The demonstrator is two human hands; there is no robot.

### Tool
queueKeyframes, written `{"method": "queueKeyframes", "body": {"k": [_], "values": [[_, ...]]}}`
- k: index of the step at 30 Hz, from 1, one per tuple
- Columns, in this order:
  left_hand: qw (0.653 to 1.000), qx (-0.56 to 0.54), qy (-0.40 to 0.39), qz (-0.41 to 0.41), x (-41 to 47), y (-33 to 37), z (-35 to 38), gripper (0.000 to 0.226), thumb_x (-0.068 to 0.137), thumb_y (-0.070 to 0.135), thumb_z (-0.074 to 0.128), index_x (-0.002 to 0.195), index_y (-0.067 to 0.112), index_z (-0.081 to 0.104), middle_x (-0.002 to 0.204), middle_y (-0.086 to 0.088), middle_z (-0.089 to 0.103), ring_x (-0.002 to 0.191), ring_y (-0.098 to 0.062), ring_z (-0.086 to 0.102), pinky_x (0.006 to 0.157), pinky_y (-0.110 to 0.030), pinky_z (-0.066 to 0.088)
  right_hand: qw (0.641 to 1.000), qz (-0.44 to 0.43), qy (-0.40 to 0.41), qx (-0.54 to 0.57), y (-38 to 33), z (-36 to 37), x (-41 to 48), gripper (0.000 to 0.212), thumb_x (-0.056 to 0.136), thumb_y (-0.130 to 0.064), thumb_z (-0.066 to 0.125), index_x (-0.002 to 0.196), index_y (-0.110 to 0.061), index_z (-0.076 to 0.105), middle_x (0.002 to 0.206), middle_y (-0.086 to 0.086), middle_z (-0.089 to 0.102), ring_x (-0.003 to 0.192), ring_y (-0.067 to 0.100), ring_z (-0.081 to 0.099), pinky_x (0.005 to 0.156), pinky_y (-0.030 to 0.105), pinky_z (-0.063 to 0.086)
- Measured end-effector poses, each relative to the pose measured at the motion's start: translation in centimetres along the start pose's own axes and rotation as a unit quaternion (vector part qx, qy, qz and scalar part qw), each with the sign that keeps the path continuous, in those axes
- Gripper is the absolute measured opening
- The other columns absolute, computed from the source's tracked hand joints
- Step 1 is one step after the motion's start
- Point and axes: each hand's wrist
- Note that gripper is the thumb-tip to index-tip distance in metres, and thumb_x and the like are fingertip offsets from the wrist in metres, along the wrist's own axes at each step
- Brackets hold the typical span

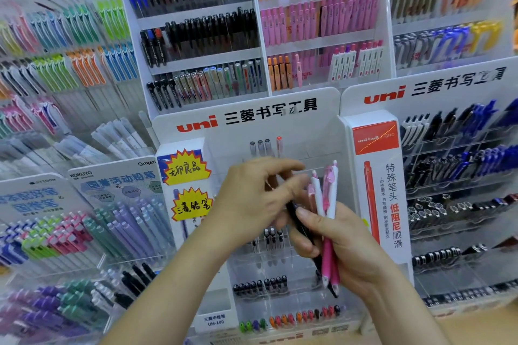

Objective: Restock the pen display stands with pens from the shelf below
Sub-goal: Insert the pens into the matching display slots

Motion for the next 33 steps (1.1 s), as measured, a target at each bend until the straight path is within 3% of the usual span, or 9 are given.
{"method": "queueKeyframes", "body": {"k": [3, 6, 10, 14, 19, 23, 26, 31, 33], "values": [[0.986, -0.111, -0.103, -0.071, -0.2, 0.3, -0.1, 0.027, 0.090, 0.026, 0.064, 0.117, 0.031, 0.066, 0.093, 0.008, 0.069, 0.042, -0.027, 0.053, 0.041, -0.028, 0.045, 0.999, 0.000, -0.042, -0.031, 0.0, 0.3, 0.0, 0.019, 0.091, -0.011, 0.054, 0.104, -0.007, 0.067, 0.085, 0.020, 0.062, 0.051, 0.014, 0.045, 0.048, 0.021, 0.035], [0.976, -0.164, -0.111, -0.090, -0.3, 0.4, -0.7, 0.027, 0.090, 0.008, 0.064, 0.107, 0.029, 0.069, 0.092, -0.001, 0.074, 0.060, -0.042, 0.063, 0.054, -0.040, 0.055, 0.997, 0.023, -0.063, -0.044, 0.1, 0.3, -0.2, 0.025, 0.090, -0.011, 0.055, 0.113, -0.005, 0.064, 0.087, 0.023, 0.062, 0.052, 0.014, 0.043, 0.048, 0.021, 0.034], [0.973, -0.214, -0.011, -0.082, -0.2, 0.1, -1.4, 0.022, 0.082, 0.004, 0.070, 0.097, 0.020, 0.072, 0.077, 0.001, 0.074, 0.071, -0.009, 0.069, 0.069, -0.021, 0.053, 0.996, 0.057, -0.061, -0.033, 0.2, 0.1, -0.5, 0.035, 0.090, -0.017, 0.056, 0.125, -0.016, 0.063, 0.083, 0.017, 0.061, 0.050, 0.014, 0.041, 0.047, 0.022, 0.032], [0.961, -0.255, 0.071, -0.084, 0.3, -0.9, -2.6, 0.018, 0.063, 0.028, 0.075, 0.081, 0.025, 0.075, 0.073, 0.004, 0.071, 0.066, -0.008, 0.064, 0.066, -0.021, 0.052, 0.996, 0.066, -0.057, -0.025, 0.1, -0.3, -0.8, 0.035, 0.092, -0.026, 0.053, 0.122, -0.014, 0.065, 0.070, 0.009, 0.054, 0.044, 0.010, 0.033, 0.045, 0.022, 0.024], [0.948, -0.307, 0.017, -0.081, 0.4, -1.1, -3.1, 0.023, 0.070, 0.020, 0.070, 0.093, 0.017, 0.073, 0.089, -0.009, 0.075, 0.080, -0.017, 0.070, 0.067, -0.024, 0.054, 0.995, 0.077, -0.071, 0.005, 0.4, -0.3, -0.8, 0.036, 0.093, -0.029, 0.053, 0.121, -0.008, 0.062, 0.062, 0.006, 0.047, 0.042, 0.008, 0.029, 0.042, 0.021, 0.021], [0.959, -0.267, 0.075, -0.057, 0.6, -0.8, -3.6, 0.025, 0.069, 0.023, 0.071, 0.093, 0.015, 0.072, 0.085, -0.006, 0.076, 0.076, -0.017, 0.072, 0.062, -0.022, 0.053, 0.995, 0.090, -0.047, 0.022, 0.4, -0.4, -0.9, 0.039, 0.101, -0.039, 0.043, 0.120, -0.012, 0.063, 0.064, 0.004, 0.044, 0.041, 0.007, 0.026, 0.040, 0.019, 0.021], [0.952, -0.265, 0.145, -0.040, 0.9, -0.9, -4.6, 0.021, 0.077, 0.024, 0.067, 0.096, 0.016, 0.070, 0.084, -0.003, 0.075, 0.074, -0.016, 0.071, 0.061, -0.022, 0.053, 0.997, 0.071, 0.003, 0.030, 0.2, -0.7, -0.8, 0.037, 0.097, -0.038, 0.040, 0.107, -0.015, 0.067, 0.061, 0.005, 0.043, 0.042, 0.010, 0.028, 0.040, 0.020, 0.024], [0.970, -0.167, 0.174, -0.011, 0.0, -1.4, -5.7, 0.021, 0.078, 0.025, 0.070, 0.098, 0.021, 0.071, 0.086, -0.004, 0.074, 0.079, -0.016, 0.070, 0.065, -0.022, 0.054, 0.985, 0.049, 0.118, -0.116, 0.0, -1.7, -1.0, 0.052, 0.098, -0.051, 0.034, 0.091, -0.011, 0.067, 0.052, -0.001, 0.031, 0.046, 0.012, 0.020, 0.041, 0.022, 0.020], [0.976, -0.120, 0.179, -0.005, -0.7, -1.9, -5.7, 0.020, 0.075, 0.022, 0.075, 0.094, 0.024, 0.072, 0.087, -0.004, 0.073, 0.079, -0.015, 0.070, 0.069, -0.022, 0.055, 0.981, 0.054, 0.134, -0.126, -0.4, -1.8, -1.4, 0.043, 0.094, -0.048, 0.041, 0.092, -0.013, 0.064, 0.054, -0.002, 0.029, 0.045, 0.011, 0.020, 0.040, 0.021, 0.018]]}}
Point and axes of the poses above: each hand's wrist, its own x-axis towards the middle knuckle, its own z-axis out of the palm, y = z × x
